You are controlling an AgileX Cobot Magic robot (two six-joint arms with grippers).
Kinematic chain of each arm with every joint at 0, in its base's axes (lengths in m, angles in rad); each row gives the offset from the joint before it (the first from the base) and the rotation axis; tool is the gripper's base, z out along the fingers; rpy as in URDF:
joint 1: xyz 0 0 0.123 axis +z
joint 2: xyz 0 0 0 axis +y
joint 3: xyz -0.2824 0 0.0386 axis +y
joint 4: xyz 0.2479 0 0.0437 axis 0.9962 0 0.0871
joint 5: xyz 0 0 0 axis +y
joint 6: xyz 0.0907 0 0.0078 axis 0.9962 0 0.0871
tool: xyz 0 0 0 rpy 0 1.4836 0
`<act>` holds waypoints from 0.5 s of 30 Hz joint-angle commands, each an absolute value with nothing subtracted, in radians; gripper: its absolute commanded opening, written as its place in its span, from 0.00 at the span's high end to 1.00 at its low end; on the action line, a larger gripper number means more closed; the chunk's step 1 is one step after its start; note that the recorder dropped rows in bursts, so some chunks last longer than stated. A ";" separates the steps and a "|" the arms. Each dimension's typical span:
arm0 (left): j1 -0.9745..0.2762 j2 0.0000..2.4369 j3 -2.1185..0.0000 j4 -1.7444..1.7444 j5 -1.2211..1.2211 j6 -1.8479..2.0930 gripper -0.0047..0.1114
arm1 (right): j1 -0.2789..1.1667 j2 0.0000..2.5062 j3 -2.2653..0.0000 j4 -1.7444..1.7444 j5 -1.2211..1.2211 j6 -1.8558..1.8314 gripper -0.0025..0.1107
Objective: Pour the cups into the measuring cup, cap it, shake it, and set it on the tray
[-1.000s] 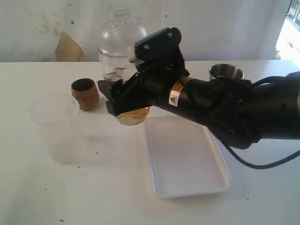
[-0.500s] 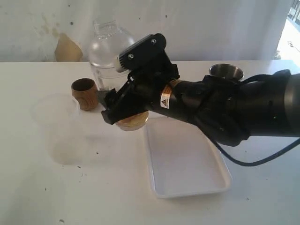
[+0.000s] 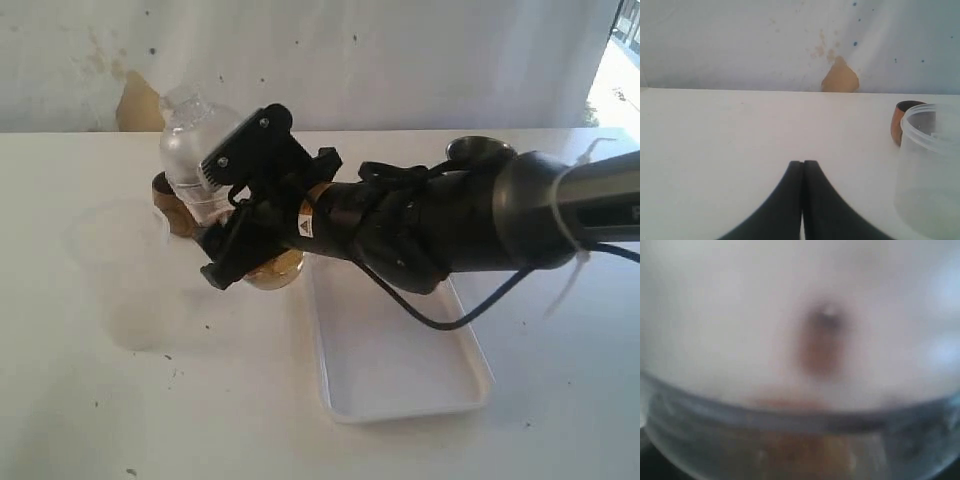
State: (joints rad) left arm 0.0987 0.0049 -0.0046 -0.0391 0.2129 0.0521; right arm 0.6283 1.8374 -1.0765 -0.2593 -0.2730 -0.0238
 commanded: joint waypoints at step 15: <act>0.098 0.000 0.000 -0.036 0.204 0.049 0.96 | 0.575 1.967 -1.341 -0.262 -0.056 -0.306 0.98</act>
State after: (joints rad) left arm 0.0987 0.0049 -0.0046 -0.0391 0.2129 0.0521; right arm 0.5787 1.9741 -1.3227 -0.2593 -0.0225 -0.2310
